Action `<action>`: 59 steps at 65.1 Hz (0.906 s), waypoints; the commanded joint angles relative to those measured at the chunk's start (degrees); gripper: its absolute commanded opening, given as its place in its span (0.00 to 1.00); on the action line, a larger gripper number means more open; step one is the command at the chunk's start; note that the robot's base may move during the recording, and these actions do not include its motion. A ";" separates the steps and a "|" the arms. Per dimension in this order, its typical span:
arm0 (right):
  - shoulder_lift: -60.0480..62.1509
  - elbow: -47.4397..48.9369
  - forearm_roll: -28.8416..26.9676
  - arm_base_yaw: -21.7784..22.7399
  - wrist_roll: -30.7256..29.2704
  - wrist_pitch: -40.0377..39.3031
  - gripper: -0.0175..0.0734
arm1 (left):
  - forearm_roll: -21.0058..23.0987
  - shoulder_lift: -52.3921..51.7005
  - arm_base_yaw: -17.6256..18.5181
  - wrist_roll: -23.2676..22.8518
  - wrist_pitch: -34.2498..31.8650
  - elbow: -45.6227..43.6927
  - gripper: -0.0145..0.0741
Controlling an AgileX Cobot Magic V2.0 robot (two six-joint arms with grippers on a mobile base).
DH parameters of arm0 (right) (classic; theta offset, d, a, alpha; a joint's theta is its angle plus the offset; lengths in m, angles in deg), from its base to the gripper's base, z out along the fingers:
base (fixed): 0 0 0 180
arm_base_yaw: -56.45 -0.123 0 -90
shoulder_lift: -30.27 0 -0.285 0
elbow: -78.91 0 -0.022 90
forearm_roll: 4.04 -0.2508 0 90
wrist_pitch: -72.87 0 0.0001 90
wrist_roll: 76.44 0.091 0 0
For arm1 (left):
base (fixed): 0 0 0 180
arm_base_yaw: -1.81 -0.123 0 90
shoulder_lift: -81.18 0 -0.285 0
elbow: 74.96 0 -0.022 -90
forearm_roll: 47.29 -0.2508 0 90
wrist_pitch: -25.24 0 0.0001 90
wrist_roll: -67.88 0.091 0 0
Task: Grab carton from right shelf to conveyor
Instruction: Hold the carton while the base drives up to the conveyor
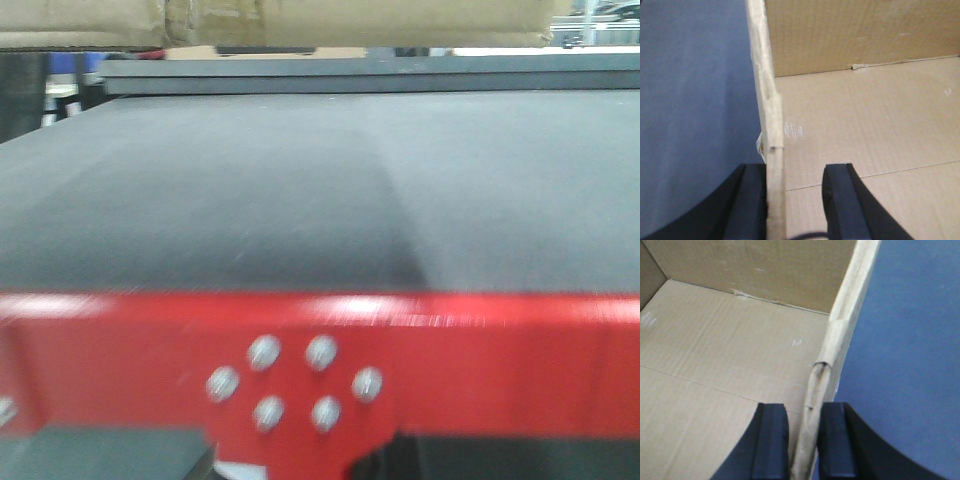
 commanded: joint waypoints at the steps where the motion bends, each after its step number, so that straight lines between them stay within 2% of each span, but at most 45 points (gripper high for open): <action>1: 0.38 0.31 -0.99 -0.08 -1.46 -4.87 0.11 | 3.51 -0.98 0.84 1.39 -1.83 -0.40 0.15; 59: 0.38 0.31 -0.99 -0.08 -1.46 -4.87 0.11 | 3.51 -0.98 0.84 1.39 -1.83 -0.40 0.15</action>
